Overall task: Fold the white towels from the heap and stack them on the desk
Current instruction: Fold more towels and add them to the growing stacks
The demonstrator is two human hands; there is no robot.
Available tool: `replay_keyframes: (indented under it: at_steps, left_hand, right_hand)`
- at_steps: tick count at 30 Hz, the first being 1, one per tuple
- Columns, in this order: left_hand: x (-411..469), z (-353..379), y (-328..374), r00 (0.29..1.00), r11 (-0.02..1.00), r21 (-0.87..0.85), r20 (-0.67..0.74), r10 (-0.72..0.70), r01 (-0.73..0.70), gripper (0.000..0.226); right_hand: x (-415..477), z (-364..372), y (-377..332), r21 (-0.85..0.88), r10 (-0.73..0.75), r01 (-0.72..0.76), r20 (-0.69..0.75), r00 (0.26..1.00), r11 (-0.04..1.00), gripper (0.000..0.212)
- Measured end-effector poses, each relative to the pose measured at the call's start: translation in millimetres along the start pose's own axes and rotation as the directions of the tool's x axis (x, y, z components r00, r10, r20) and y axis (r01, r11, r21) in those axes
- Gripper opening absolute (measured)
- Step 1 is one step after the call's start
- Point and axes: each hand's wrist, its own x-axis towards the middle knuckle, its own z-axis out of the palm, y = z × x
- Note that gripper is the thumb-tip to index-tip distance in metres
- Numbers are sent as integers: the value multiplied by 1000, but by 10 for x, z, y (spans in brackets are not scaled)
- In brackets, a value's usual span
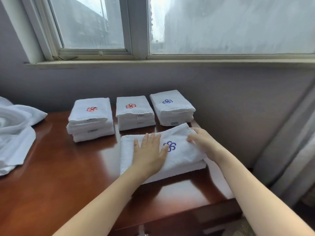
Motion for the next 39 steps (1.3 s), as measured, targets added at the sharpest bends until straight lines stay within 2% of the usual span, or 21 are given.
replay_keyframes:
  at_steps: [2,4,6,8,9,11,13,17,21,24,27,29,31,36,39]
  left_hand:
    - [0,72,-17,998,996,83,61,-27,21,71]
    - [5,115,-35,998,993,120,64,-27,19,82]
    - [13,130,-41,997,992,129,65,-28,19,94]
    - [9,132,-43,998,990,137,62,-27,18,103]
    - [2,128,-46,998,990,140,63,-24,15,104]
    - [-19,116,-78,998,990,137,62,-20,11,101]
    - [-51,85,-138,999,989,149,49,-22,15,96]
    - [-146,27,-271,999,986,167,50,-3,-5,105]
    - [-186,-75,-397,985,987,108,140,102,-118,121]
    - [-203,-163,-530,960,971,116,213,183,-211,122]
    - [-240,-261,-647,930,948,124,270,251,-292,125]
    - [-265,-362,-719,919,945,116,297,261,-306,121]
    - [-305,-481,-802,922,950,106,294,252,-293,112]
    - [-498,-717,-1064,972,982,-18,144,186,-185,75]
    - [-599,-758,-1223,997,997,-53,59,59,-56,67]
  right_hand:
    - [6,24,10,-291,-101,60,-126,987,955,59]
    - [-3,63,-10,-613,-315,143,-182,931,777,71]
    - [11,118,-34,-766,-501,278,-66,863,579,65]
    - [80,188,-8,-803,-498,386,131,857,454,52]
    - [118,217,38,-805,-435,398,196,879,441,48]
    - [188,240,147,-770,-303,361,226,926,526,46]
    - [239,228,229,-721,-276,323,187,943,614,46]
    - [274,252,302,-720,-284,305,156,946,623,47]
    - [200,302,302,-737,-275,283,136,952,614,48]
    - [111,329,245,-788,-252,277,159,954,550,50]
    - [10,368,122,-878,-215,240,162,963,414,51]
    - [-66,419,46,-924,-184,201,146,972,327,51]
    - [-155,479,-6,-939,-149,167,126,981,301,52]
    - [-354,581,-149,-905,-70,161,146,987,392,52]
    - [-460,652,-233,-811,5,198,241,971,551,42]
